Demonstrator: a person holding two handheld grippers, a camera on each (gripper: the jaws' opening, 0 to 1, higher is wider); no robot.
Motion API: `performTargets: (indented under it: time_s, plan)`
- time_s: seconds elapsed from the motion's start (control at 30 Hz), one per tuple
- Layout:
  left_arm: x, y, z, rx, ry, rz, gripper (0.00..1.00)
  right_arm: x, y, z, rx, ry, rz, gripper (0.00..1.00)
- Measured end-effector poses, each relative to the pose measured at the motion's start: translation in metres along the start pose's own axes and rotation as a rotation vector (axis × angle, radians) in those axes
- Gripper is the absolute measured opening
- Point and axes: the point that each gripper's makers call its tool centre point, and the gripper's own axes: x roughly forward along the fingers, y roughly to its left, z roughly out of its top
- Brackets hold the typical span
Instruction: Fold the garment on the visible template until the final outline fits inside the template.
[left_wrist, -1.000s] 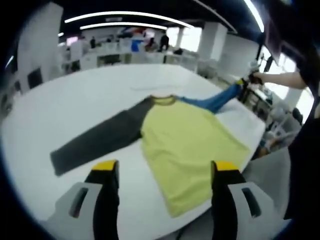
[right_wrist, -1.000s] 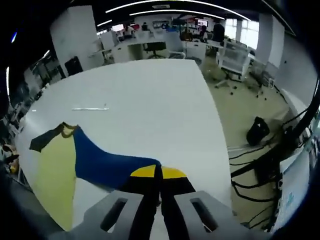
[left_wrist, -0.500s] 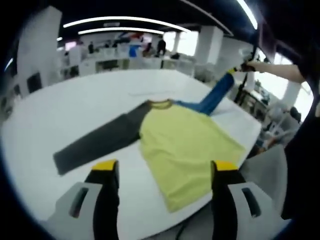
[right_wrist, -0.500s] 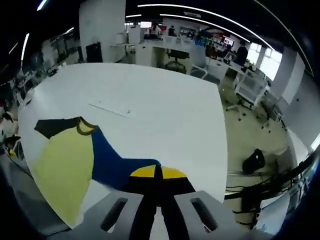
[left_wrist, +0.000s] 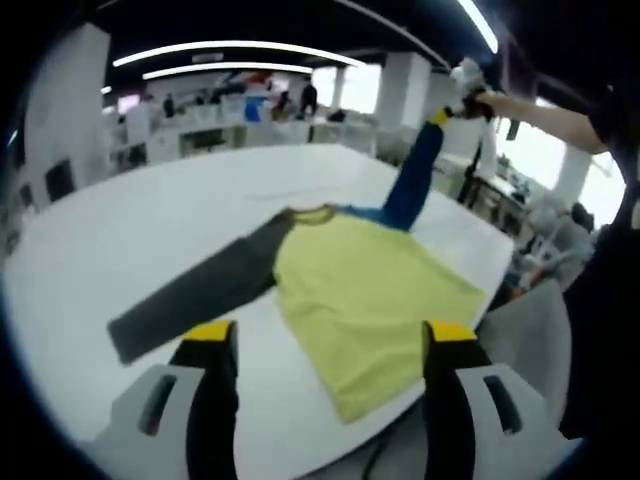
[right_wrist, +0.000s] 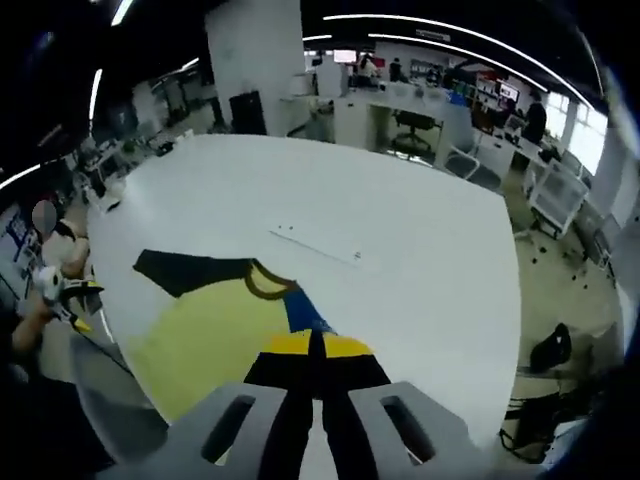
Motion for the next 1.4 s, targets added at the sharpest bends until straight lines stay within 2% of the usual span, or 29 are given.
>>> performTargets:
  time_s: [0.03,0.2,0.47,0.7,0.83,0.93,1.07,1.4]
  plan:
    - [-0.001,0.002,-0.001,0.000,-0.001,0.000,0.71,0.005,0.015,0.004,-0.001,0.005,0.021,0.01]
    - [-0.005,0.011,-0.002,-0.008,-0.011,0.009,0.71,0.022,0.048,0.011,-0.011,0.027,0.060,0.01]
    - [-0.005,0.021,0.000,-0.015,-0.026,0.014,0.71,0.053,0.087,0.019,-0.013,0.057,0.117,0.01]
    - [-0.005,0.026,-0.006,-0.038,-0.024,0.022,0.71,0.076,0.115,0.014,-0.039,0.094,0.160,0.01]
    - [-0.005,0.028,-0.008,-0.048,-0.021,0.026,0.71,0.086,0.131,0.013,-0.006,0.101,0.208,0.01]
    - [-0.004,0.031,-0.008,-0.058,-0.025,0.030,0.71,0.096,0.137,0.013,0.021,0.107,0.230,0.01]
    - [-0.003,0.033,-0.008,-0.068,-0.027,0.030,0.71,0.111,0.138,0.008,0.023,0.131,0.216,0.01]
    - [-0.002,0.035,-0.010,-0.081,-0.022,0.032,0.71,0.138,0.164,-0.001,0.121,0.146,0.275,0.01]
